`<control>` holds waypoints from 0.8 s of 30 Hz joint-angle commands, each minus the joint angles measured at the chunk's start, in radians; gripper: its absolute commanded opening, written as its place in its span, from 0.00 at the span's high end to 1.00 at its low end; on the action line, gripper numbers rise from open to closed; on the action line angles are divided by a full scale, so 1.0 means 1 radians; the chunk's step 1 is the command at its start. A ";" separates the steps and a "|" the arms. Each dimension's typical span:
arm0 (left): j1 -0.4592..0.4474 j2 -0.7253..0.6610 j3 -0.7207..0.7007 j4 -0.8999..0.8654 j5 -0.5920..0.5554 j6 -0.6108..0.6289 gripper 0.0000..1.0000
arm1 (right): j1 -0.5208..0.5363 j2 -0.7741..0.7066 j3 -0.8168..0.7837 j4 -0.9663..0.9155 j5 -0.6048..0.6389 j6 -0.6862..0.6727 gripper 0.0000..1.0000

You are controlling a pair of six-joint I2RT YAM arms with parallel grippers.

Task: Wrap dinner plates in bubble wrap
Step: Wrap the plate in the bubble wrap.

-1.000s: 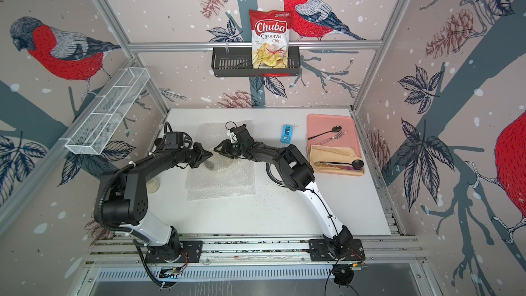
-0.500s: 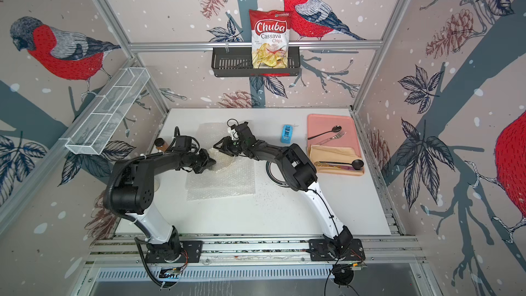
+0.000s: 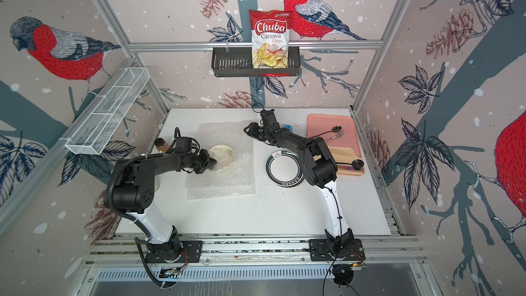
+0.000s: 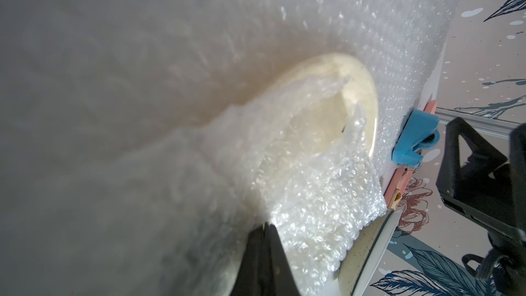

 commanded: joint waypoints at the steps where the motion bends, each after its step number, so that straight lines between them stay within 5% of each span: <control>1: 0.001 0.004 -0.010 -0.058 -0.049 -0.001 1.00 | -0.021 0.045 0.042 -0.043 0.046 -0.053 0.50; 24: 0.001 -0.010 -0.020 -0.069 -0.050 -0.008 1.00 | -0.053 0.293 0.358 0.006 -0.082 0.056 0.61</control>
